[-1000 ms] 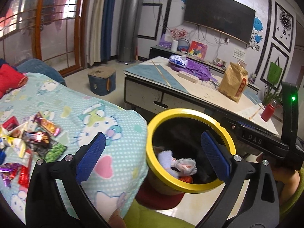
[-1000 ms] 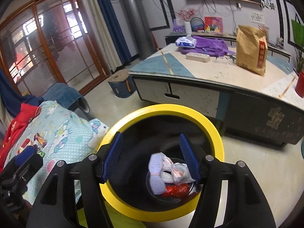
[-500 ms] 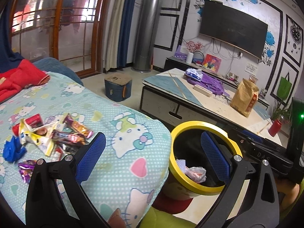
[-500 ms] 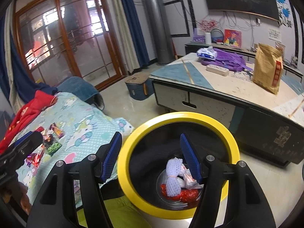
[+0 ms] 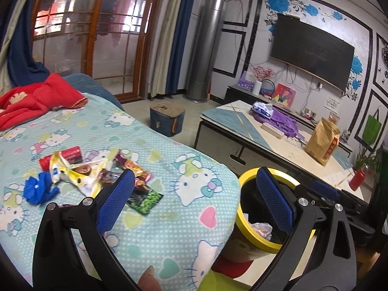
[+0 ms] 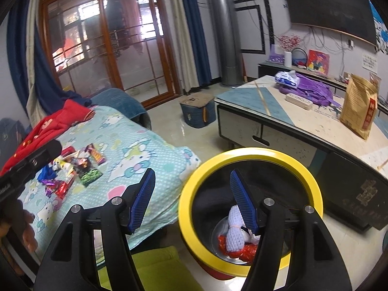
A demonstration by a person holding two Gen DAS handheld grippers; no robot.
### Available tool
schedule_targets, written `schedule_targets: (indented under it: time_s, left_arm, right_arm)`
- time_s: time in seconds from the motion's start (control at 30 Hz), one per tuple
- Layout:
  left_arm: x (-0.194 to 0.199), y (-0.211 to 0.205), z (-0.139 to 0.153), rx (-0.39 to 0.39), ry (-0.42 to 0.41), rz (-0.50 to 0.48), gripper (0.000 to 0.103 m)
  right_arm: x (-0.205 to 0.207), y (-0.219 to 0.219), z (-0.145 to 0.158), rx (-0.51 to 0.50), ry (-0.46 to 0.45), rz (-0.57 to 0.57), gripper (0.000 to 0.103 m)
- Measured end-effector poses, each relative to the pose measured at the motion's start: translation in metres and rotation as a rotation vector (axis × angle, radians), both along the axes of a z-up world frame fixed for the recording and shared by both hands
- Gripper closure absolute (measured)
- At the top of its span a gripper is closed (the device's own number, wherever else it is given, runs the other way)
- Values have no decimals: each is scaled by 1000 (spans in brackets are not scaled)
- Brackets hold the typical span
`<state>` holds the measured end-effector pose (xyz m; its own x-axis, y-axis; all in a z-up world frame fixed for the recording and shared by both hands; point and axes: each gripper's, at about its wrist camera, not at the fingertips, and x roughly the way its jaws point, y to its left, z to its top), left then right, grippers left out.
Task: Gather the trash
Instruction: 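Move both tools back toward the candy wrappers on the bed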
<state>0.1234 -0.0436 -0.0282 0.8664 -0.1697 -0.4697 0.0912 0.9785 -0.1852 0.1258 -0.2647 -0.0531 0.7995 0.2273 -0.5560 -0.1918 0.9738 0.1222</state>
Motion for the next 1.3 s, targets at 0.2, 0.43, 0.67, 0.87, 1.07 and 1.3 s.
schedule_targets:
  time_s: [0.2, 0.43, 0.67, 0.87, 1.07, 1.3]
  left_arm:
    - [-4, 16, 7, 3, -28, 43, 11]
    - [-7, 37, 10, -3, -39, 97, 11]
    - [-7, 63, 7, -22, -33, 157, 11]
    - [-7, 93, 3, -53, -17, 218, 11]
    - [-8, 123, 0, -88, -1, 273, 11]
    - [-7, 153, -7, -119, 42, 304, 11]
  right_arm:
    - [-7, 21, 2, -20, -13, 63, 41]
    - [-11, 47, 4, -29, -4, 129, 41]
    - [-14, 78, 7, -35, -3, 221, 41]
    - [-11, 103, 7, -36, 13, 287, 41]
    - [-2, 126, 5, -21, 43, 335, 41]
    - [12, 158, -1, -48, 55, 382, 41]
